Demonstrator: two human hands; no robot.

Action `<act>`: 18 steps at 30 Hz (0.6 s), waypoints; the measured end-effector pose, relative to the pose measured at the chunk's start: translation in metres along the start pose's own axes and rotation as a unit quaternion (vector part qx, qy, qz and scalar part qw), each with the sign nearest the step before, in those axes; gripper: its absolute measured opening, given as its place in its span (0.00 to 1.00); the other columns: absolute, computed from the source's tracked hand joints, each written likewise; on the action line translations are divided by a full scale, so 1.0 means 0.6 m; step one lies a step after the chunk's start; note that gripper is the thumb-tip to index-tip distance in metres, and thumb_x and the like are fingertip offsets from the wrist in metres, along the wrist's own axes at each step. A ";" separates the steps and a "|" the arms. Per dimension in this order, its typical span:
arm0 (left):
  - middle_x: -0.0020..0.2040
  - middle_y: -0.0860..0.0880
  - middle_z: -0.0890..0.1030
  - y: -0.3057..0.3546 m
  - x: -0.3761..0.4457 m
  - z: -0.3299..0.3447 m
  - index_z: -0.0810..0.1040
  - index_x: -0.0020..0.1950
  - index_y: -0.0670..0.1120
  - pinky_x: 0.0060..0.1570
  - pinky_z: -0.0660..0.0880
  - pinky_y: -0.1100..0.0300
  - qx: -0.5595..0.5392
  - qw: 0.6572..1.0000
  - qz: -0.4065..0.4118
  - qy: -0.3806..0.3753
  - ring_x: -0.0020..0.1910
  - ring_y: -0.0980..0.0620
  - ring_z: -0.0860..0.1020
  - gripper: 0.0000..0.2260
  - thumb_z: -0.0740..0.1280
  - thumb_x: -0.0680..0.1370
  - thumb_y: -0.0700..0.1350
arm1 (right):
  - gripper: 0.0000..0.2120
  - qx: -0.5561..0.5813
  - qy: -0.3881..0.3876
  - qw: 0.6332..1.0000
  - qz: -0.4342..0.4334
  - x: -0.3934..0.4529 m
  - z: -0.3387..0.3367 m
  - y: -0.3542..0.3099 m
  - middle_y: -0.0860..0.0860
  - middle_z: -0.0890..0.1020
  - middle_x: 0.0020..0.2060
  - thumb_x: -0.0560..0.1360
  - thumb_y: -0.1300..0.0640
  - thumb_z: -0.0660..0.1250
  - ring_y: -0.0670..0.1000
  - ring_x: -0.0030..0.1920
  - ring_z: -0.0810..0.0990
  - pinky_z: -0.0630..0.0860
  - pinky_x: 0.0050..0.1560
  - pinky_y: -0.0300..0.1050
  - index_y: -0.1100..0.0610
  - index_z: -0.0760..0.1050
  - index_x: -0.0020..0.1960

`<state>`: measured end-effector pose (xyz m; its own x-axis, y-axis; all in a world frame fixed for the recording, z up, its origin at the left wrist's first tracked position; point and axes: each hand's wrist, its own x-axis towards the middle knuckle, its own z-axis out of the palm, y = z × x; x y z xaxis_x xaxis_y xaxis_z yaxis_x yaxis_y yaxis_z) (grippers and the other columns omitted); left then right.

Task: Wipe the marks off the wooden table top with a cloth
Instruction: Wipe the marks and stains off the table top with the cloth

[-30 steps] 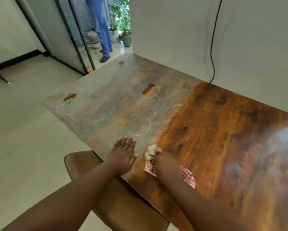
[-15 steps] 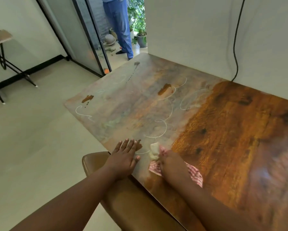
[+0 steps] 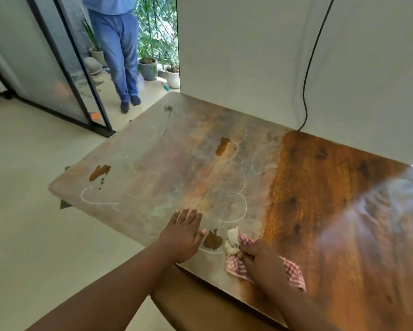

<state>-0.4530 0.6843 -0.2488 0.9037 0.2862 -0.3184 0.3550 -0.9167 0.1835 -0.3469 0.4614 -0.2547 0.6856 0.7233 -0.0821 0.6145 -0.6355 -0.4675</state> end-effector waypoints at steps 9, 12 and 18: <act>0.79 0.45 0.44 -0.058 0.013 0.002 0.41 0.78 0.46 0.73 0.34 0.50 0.035 0.997 0.073 -0.005 0.77 0.46 0.40 0.30 0.42 0.82 0.60 | 0.15 0.030 -0.092 0.983 0.156 -0.087 -0.028 -0.001 0.42 0.78 0.41 0.68 0.60 0.67 0.40 0.42 0.75 0.65 0.42 0.25 0.42 0.82 0.46; 0.79 0.44 0.44 -0.063 0.012 0.003 0.41 0.78 0.46 0.73 0.34 0.49 0.053 0.993 0.104 -0.007 0.77 0.46 0.39 0.31 0.42 0.81 0.62 | 0.13 0.014 -0.010 0.981 0.193 -0.042 -0.006 -0.043 0.45 0.79 0.44 0.73 0.59 0.64 0.42 0.41 0.75 0.72 0.43 0.35 0.43 0.80 0.50; 0.79 0.44 0.44 -0.084 0.016 -0.004 0.41 0.78 0.45 0.73 0.34 0.49 0.091 0.986 0.136 -0.008 0.77 0.45 0.39 0.34 0.43 0.80 0.64 | 0.13 -0.034 -0.113 0.991 0.062 -0.054 0.034 -0.102 0.45 0.78 0.47 0.72 0.55 0.63 0.44 0.48 0.75 0.65 0.46 0.32 0.44 0.80 0.52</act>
<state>-0.4616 0.7337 -0.2587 0.9550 0.0186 -0.2961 0.0490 -0.9942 0.0954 -0.4147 0.4824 -0.2415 0.6570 0.6762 -0.3333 0.5620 -0.7340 -0.3813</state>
